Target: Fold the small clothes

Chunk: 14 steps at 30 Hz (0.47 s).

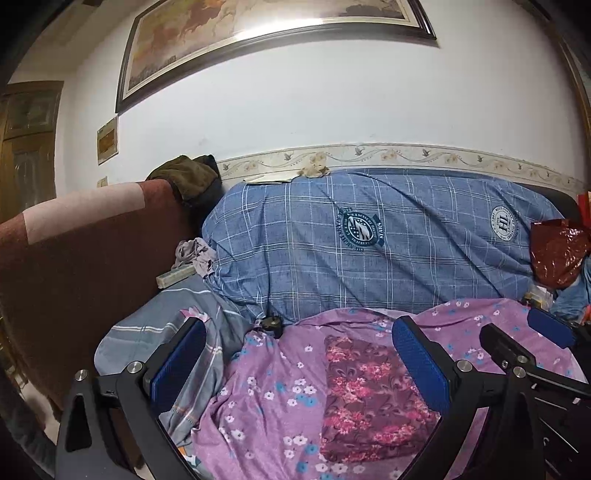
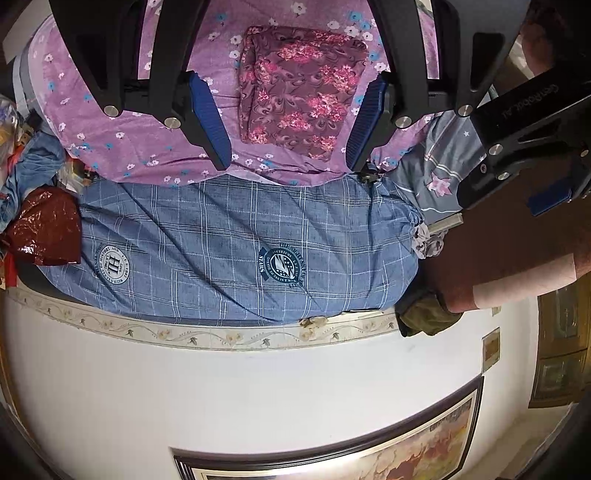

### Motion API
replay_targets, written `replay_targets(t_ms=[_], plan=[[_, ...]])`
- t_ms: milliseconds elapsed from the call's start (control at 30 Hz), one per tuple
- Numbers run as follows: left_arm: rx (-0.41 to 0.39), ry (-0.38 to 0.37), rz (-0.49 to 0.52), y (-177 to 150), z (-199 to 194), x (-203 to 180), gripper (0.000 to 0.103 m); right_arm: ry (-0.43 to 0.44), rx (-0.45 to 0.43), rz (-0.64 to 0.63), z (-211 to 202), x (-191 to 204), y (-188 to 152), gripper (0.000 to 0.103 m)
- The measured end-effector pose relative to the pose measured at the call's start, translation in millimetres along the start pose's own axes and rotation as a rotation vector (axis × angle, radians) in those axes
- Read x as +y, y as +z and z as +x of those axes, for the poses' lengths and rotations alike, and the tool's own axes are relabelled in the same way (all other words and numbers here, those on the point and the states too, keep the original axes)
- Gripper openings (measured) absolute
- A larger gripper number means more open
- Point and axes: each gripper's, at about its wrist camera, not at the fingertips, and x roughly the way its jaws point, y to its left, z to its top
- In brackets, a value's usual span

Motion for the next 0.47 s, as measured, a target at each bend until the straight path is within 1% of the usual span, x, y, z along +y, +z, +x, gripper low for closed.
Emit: replay_targets(t_ms=[167,333,400,467], plan=[[0.000,0.003,-0.008,-3,1,1,0.102,0.004,0.005,-0.005,5,2,0,0.066],[0.003,-0.002,-0.014,-3,11,1,0.102,0.008,0.013,-0.001,16,3,-1,0.066],[-0.013,-0.012,-0.019,-3,15,1,0.102,0.006,0.014,0.004,21,1,-1,0.066],[-0.021,0.000,-0.021,-3,24,0,0.102,-0.002,0.008,0.015,28,-2,0,0.066]])
